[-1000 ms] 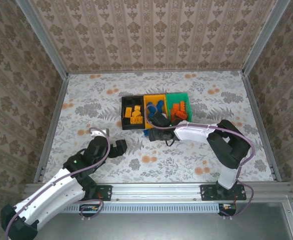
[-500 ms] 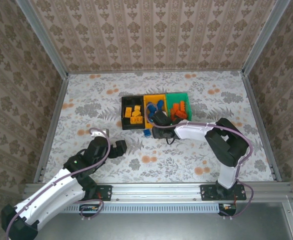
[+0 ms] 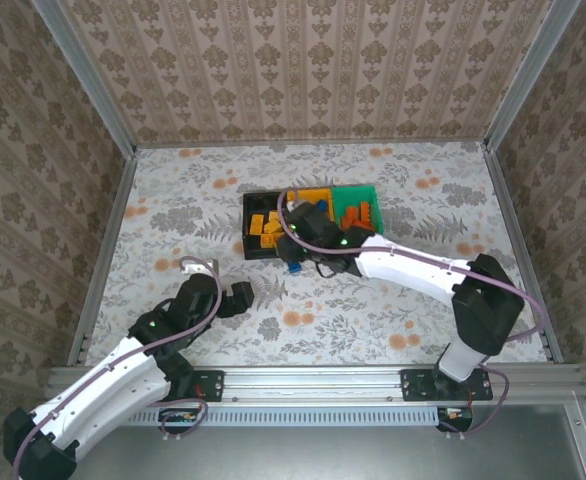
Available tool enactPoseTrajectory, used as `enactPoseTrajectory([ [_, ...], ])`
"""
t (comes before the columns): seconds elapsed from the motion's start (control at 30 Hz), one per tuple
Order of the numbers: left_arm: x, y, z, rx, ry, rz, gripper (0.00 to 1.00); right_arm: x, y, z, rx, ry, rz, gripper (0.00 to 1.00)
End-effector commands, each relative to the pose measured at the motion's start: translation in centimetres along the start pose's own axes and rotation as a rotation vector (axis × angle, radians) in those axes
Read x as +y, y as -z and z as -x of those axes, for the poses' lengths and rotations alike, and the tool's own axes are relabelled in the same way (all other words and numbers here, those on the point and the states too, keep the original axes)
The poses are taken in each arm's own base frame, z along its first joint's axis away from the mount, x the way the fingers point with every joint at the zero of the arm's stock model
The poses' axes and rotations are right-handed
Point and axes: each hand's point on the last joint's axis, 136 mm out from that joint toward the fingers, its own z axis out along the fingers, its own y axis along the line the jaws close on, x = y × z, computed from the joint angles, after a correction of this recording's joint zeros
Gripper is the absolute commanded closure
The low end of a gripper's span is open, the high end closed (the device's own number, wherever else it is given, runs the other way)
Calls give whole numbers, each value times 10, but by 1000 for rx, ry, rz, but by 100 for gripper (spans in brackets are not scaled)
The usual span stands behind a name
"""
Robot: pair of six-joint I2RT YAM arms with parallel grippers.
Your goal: Sort the legos into containers by color
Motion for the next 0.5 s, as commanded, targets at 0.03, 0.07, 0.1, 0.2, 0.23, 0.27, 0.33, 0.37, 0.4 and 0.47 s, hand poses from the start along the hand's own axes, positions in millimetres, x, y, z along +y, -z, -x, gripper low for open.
enactPoseTrajectory([
  [0.03,-1,-2,-1,4,33,-13,0,2,-37,7,31,18,-50,63],
  [0.07,-1,-2,-1,3,34,-15,0,2,-46,12,24,23,-69,62],
  [0.1,-1,-2,-2,5,33,-16,0,2,-56,17,24,27,-86,62],
  [0.2,-1,-2,-3,10,34,-15,0,0,-80,24,42,29,-128,61],
  [0.23,-1,-2,-3,12,32,-16,0,-1,-86,25,44,28,-134,60],
  [0.27,-1,-2,-3,13,31,-17,0,-1,-92,27,44,27,-142,59],
  [0.33,0,-2,-4,16,32,-16,0,-1,-100,31,42,30,-147,55],
  [0.37,0,-2,-5,16,30,-14,0,1,-102,33,41,34,-141,51],
  [0.4,0,-2,-4,17,30,-16,0,4,-103,36,38,39,-133,45],
  [0.47,0,-2,-4,15,30,-18,0,8,-100,41,26,39,-121,34],
])
